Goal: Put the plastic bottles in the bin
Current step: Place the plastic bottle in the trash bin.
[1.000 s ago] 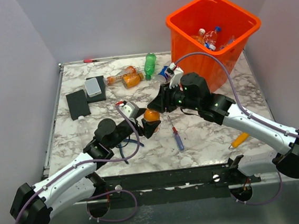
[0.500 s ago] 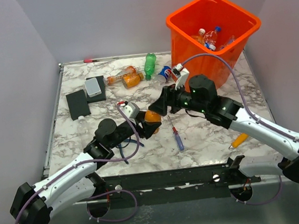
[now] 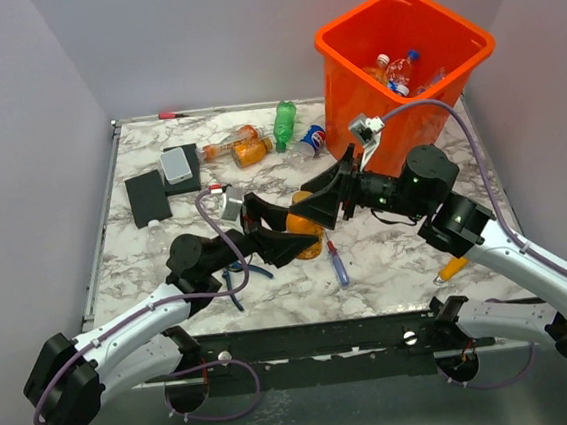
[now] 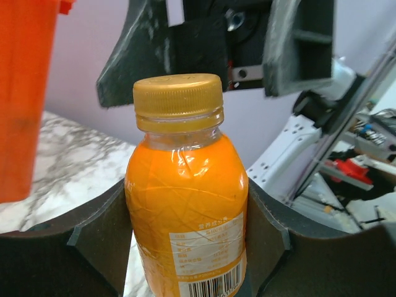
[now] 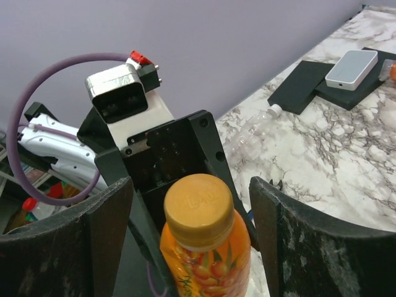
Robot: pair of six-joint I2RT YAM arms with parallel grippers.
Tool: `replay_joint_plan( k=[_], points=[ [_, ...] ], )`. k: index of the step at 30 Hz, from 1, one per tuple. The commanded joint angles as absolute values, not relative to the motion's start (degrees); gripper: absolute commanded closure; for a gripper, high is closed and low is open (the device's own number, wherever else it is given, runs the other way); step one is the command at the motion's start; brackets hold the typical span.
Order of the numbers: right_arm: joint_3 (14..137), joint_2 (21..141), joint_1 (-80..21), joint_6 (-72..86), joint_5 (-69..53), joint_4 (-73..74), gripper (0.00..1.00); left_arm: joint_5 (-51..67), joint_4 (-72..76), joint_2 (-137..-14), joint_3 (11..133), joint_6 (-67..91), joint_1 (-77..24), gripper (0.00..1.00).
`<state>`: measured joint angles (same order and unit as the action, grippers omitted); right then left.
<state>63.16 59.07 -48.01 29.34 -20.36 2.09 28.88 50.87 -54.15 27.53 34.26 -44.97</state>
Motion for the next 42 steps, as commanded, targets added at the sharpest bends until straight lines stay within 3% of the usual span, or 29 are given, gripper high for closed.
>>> replay_joint_plan(
  k=[1,4,7,13,14,15,18,19,22,26,29,31,33,42],
  points=[
    [63.18,59.67,-47.94,29.35,-25.06,0.74,0.22,33.18,61.49,-54.75,28.89,41.21,-44.65,1.00],
    [62.58,59.50,-47.98,29.36,-24.88,0.74,0.26,33.29,62.00,-54.76,29.07,41.65,-44.69,1.00],
    [62.11,59.50,-47.96,29.46,-25.17,0.79,0.36,33.47,62.05,-54.90,29.26,41.96,-44.65,1.00],
    [61.86,59.88,-47.98,30.08,-25.57,0.44,0.65,33.58,62.05,-55.65,29.27,42.65,-44.65,0.99],
    [61.94,60.01,-47.97,30.06,-25.70,0.44,0.69,33.08,62.05,-55.64,29.15,42.82,-44.65,0.92],
    [62.11,60.03,-47.99,30.06,-25.75,0.44,0.74,32.10,61.90,-55.47,28.99,42.96,-44.60,0.75],
    [64.12,59.38,-47.94,27.95,-23.12,2.75,0.91,27.90,57.29,-53.57,28.69,41.24,-44.59,0.05],
    [65.81,59.06,-47.92,26.28,-21.08,4.61,0.98,26.12,54.36,-52.21,28.92,39.64,-44.61,0.01],
    [73.85,59.05,-47.95,19.10,-11.29,13.11,1.00,19.08,40.69,-46.44,30.63,30.73,-44.49,0.01],
    [86.86,61.59,-47.92,9.31,15.21,19.93,1.00,1.80,22.89,-38.80,32.28,17.14,-44.47,0.01],
    [91.95,64.38,-47.83,-0.96,36.52,13.22,1.00,-11.25,13.34,-35.31,32.71,9.24,-44.48,0.01],
    [92.65,66.18,-46.96,-9.48,44.49,2.62,1.00,-18.82,10.01,-33.04,31.71,6.23,-44.47,0.01],
    [94.71,68.80,-43.20,-13.48,46.36,-5.64,1.00,-23.86,8.91,-30.43,29.42,4.30,-44.47,0.01],
    [107.41,85.67,-17.42,-5.99,43.84,-9.11,1.00,-28.84,8.73,-23.18,24.03,3.81,-44.48,0.01]
  ],
)
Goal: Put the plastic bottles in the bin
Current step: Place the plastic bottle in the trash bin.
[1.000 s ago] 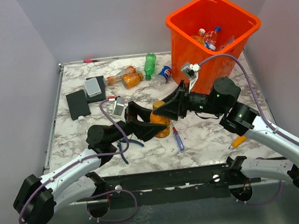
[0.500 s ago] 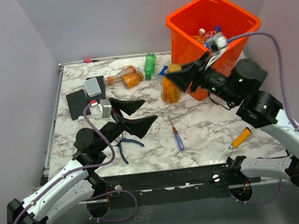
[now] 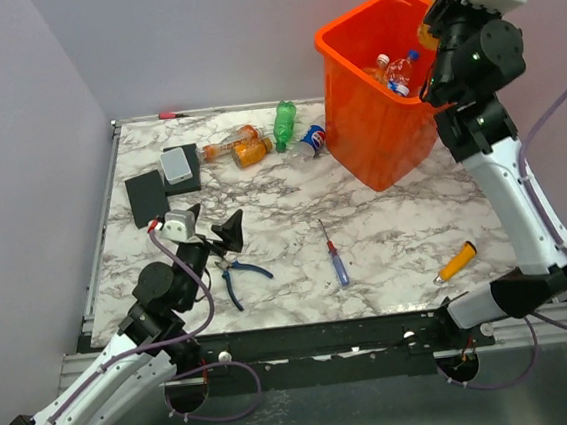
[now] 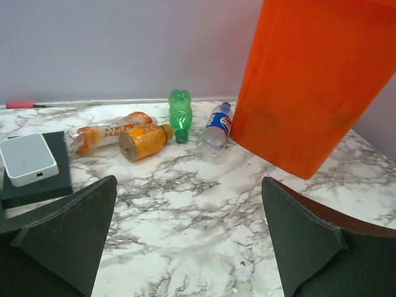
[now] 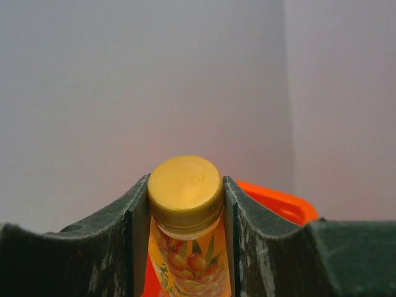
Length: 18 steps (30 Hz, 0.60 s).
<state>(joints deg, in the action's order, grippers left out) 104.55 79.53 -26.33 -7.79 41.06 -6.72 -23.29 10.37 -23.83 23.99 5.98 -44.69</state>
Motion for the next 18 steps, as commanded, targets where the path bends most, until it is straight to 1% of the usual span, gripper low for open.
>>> replay_joint_plan(
  k=[1,3,5,10,14,18],
  points=[
    [108.50,87.58,-14.54,-3.36,42.46,-6.83,1.00,-28.76,8.36,-23.66,24.26,3.91,-44.52,0.01],
    [112.27,91.57,-9.30,4.62,38.49,0.26,1.00,-28.63,7.72,-24.88,24.85,4.31,-44.47,0.01],
    [113.72,95.19,-7.07,6.46,37.96,2.70,1.00,-27.71,7.49,-25.86,25.19,4.56,-44.47,0.01],
    [116.20,101.65,-5.38,7.49,36.94,5.14,1.00,-26.19,7.34,-25.62,25.06,4.84,-44.52,0.01],
    [118.95,105.07,-5.31,11.68,35.71,11.59,1.00,-26.64,7.74,-25.61,24.71,4.40,-44.52,0.01],
    [118.43,106.85,-5.30,15.45,35.36,16.83,0.99,-26.62,7.67,-25.83,24.79,4.31,-44.47,0.01]
  ],
)
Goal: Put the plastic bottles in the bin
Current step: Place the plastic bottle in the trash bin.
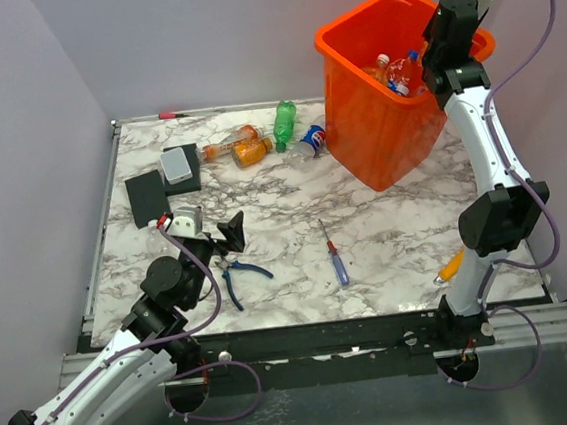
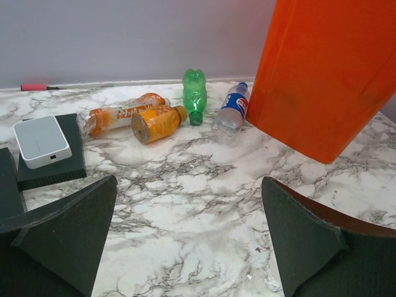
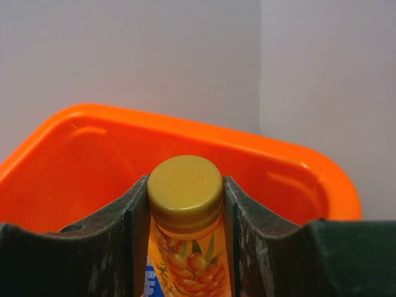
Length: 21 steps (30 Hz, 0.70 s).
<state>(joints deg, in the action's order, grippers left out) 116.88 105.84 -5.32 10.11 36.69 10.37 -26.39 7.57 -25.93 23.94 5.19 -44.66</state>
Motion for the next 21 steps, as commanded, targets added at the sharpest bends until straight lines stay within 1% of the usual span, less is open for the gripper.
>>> replay_joint_plan(
  k=[1,3,4,6,8,10,11,12,13,15,16,17,19,21],
  points=[
    [117.52,106.78,-5.28,16.17,34.67,17.52,0.93,-26.62,7.66,-25.82,24.79,4.31,-44.47,0.01],
    [114.71,105.80,-5.32,17.67,32.99,17.52,0.83,-26.63,7.76,-25.84,24.65,4.38,-44.48,0.01],
    [112.99,105.10,-5.29,18.39,32.44,17.01,0.82,-26.47,7.76,-25.93,24.62,4.43,-44.48,0.01],
    [110.45,104.00,-5.28,19.21,31.98,16.29,0.84,-26.18,7.76,-26.14,24.61,4.55,-44.47,0.01],
    [109.88,103.78,-5.28,19.95,31.54,17.06,0.91,-25.83,7.74,-26.21,24.61,4.65,-44.47,0.01],
    [109.76,103.65,-5.31,20.54,29.96,17.94,0.91,-25.63,7.74,-26.37,24.61,4.61,-44.48,0.01],
    [109.51,103.51,-5.29,20.90,28.83,18.35,0.89,-25.56,7.78,-26.44,24.61,4.65,-44.47,0.01],
    [109.29,103.41,-5.33,21.29,27.69,18.63,0.85,-25.52,7.81,-26.40,24.58,4.66,-44.49,0.01],
    [108.90,103.15,-5.32,21.69,26.41,18.82,0.77,-25.36,7.77,-26.37,24.61,4.59,-44.48,0.01],
    [108.56,102.67,-5.35,22.78,24.55,19.07,0.54,-25.18,7.78,-26.45,24.57,4.65,-44.47,0.01],
    [108.44,102.33,-5.36,23.30,23.87,19.07,0.45,-25.10,7.78,-26.51,24.53,4.61,-44.49,0.01],
    [108.69,102.12,-5.32,23.84,23.40,19.18,0.38,-25.06,7.74,-26.55,24.52,4.60,-44.48,0.01],
    [110.35,101.87,-5.35,24.52,22.54,19.87,0.31,-24.96,7.80,-26.76,24.52,4.63,-44.53,0.01],
    [113.31,101.88,-5.36,24.86,21.69,20.92,0.26,-24.87,7.74,-26.96,24.52,4.61,-44.47,0.01]
  ],
)
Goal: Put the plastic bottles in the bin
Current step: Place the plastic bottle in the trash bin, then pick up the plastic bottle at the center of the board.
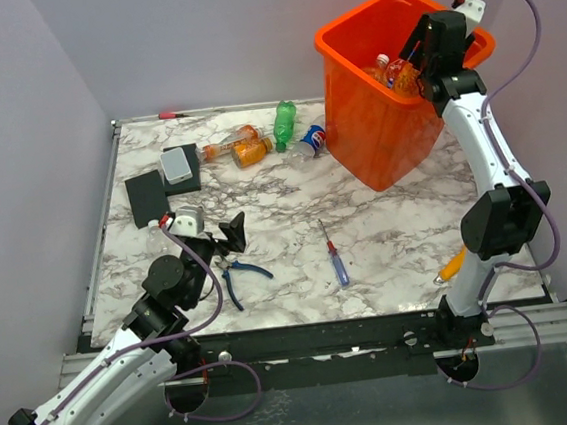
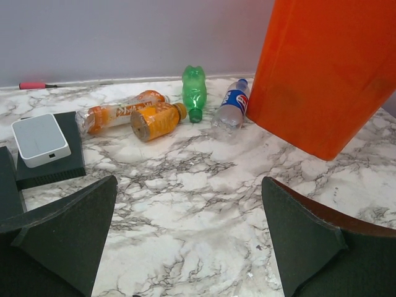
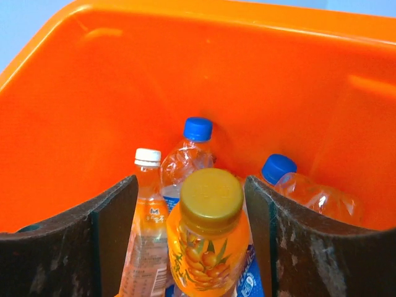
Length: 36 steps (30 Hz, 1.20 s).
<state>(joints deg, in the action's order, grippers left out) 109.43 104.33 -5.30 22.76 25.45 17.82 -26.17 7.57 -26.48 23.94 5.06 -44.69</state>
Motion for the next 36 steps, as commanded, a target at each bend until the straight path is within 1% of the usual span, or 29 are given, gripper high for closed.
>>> replay_joint_plan(
  k=[1,5,8,12,15,18,21,25,29,32,34,36],
  points=[
    [115.14,101.88,-5.36,24.94,21.24,21.41,0.25,-24.87,7.75,-27.12,24.52,4.64,-44.54,0.01],
    [122.48,100.99,-5.61,25.70,18.42,22.90,0.22,-24.87,7.74,-27.53,24.61,4.57,-44.48,0.01],
    [125.60,98.87,-7.15,25.56,16.39,22.49,0.18,-24.94,7.85,-27.97,24.61,4.59,-44.47,0.01],
    [122.72,92.90,-12.13,23.35,14.08,18.56,0.18,-25.11,7.82,-28.53,24.61,4.57,-44.48,0.01],
    [114.78,85.91,-16.43,20.76,7.34,12.68,0.18,-25.69,7.67,-28.98,24.60,4.57,-44.55,0.01],
    [106.72,79.94,-20.25,19.72,-5.79,10.62,0.19,-26.82,7.50,-29.64,24.61,4.53,-44.56,0.01],
    [95.71,74.28,-26.39,18.45,-12.72,10.09,0.20,-29.20,7.43,-31.01,24.69,4.73,-44.48,0.01],
    [78.06,68.41,-33.13,19.55,-14.71,10.33,0.21,-34.44,5.73,-35.68,26.46,7.31,-44.49,0.01],
    [60.93,63.09,-35.56,23.42,-14.29,6.57,0.23,-35.10,-1.00,-46.30,33.45,13.85,-43.80,0.01],
    [51.70,58.98,-35.66,26.09,-13.58,4.02,0.23,-34.07,-6.50,-54.61,40.23,19.58,-41.84,0.01],
    [47.34,57.18,-35.68,27.22,-13.03,2.92,0.23,-34.37,-9.46,-58.05,44.37,23.14,-39.85,0.01],
    [43.70,55.65,-35.68,28.80,-12.62,2.44,0.23,-36.30,-15.58,-60.69,48.00,26.78,-36.46,0.01]
  ],
)
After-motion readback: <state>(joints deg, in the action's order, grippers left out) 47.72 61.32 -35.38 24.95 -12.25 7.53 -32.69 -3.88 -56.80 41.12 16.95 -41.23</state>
